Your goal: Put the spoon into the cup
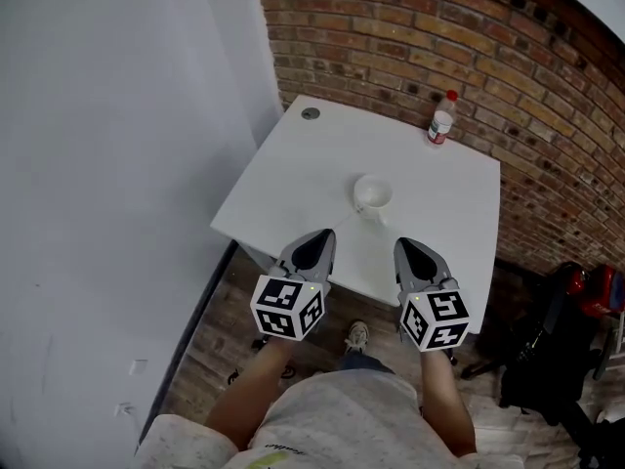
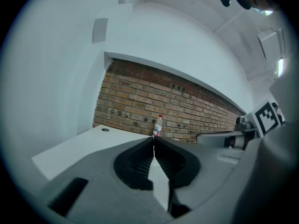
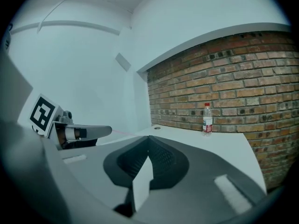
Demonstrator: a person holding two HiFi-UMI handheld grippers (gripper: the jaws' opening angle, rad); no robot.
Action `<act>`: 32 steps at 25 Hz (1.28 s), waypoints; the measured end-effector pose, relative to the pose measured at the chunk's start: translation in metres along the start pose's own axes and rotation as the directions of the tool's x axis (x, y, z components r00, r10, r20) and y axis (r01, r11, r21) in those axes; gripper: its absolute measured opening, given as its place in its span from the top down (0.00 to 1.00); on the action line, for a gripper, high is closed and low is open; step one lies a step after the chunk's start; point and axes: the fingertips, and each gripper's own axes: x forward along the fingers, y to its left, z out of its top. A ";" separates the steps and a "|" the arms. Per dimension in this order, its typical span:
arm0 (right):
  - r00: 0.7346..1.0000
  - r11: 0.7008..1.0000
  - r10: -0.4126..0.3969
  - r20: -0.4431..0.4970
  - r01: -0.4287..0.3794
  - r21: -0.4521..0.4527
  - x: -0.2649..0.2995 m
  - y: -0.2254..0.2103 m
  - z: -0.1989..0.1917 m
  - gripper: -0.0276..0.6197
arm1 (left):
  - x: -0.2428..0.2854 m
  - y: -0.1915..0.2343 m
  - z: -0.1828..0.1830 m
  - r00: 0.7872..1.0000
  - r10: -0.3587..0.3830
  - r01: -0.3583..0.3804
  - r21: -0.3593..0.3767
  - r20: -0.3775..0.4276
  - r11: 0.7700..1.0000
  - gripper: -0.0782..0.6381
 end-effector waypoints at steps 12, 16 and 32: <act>1.000 1.000 0.015 -0.018 -0.014 0.027 0.067 -0.054 0.012 0.94 | 0.087 0.027 -0.015 0.993 0.001 -0.002 -0.006 -0.118 1.000 0.88; 1.000 0.999 0.016 -0.019 -0.015 0.033 0.079 -0.069 0.015 0.94 | 0.107 0.032 -0.022 0.986 0.006 -0.007 -0.002 -0.165 1.000 0.88; 0.999 0.999 0.025 -0.023 -0.024 0.048 0.107 -0.107 0.019 0.94 | 0.164 0.036 -0.046 0.953 0.005 -0.001 0.013 -0.303 1.000 0.88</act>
